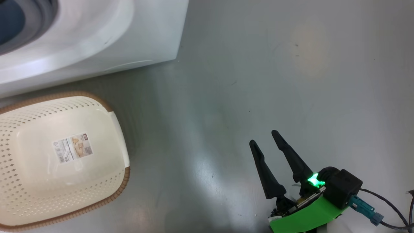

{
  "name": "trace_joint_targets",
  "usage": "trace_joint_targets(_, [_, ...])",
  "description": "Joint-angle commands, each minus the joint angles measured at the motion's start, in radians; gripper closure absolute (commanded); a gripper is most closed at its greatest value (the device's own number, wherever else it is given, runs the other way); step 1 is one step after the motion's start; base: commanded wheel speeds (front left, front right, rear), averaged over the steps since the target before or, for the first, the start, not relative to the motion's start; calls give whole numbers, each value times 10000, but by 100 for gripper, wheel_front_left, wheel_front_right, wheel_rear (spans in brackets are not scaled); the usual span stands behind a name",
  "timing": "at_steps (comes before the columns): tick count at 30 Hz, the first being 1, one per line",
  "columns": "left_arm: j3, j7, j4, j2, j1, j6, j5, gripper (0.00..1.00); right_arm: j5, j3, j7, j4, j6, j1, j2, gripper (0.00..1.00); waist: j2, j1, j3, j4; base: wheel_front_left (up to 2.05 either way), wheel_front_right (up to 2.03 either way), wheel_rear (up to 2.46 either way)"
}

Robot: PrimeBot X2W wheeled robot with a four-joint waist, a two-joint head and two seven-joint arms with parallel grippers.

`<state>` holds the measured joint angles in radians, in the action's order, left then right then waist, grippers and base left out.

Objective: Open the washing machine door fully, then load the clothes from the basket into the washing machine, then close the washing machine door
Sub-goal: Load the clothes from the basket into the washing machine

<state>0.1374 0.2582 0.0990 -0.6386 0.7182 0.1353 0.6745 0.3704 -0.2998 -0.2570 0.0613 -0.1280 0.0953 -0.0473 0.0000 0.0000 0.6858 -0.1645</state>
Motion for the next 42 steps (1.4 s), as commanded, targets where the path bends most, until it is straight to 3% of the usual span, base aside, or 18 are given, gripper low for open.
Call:
trace_joint_targets(1, [-552,36,-472,-377,-429,-46,-99,0,-15,-182,-48,141,-27,-47,-29,0,0,0,-90,88,0,0,0])
trace_joint_targets(21, [-1828,36,-2082,689,-3215,-46,-652,0,-87,11,-48,-92,-27,6,-29,0,0,0,-460,481,0,0,0])
trace_joint_targets(42, [-3115,36,-2106,1544,-5631,-46,-1156,0,-118,77,-48,-211,-27,93,-29,0,0,0,-563,661,0,0,0])
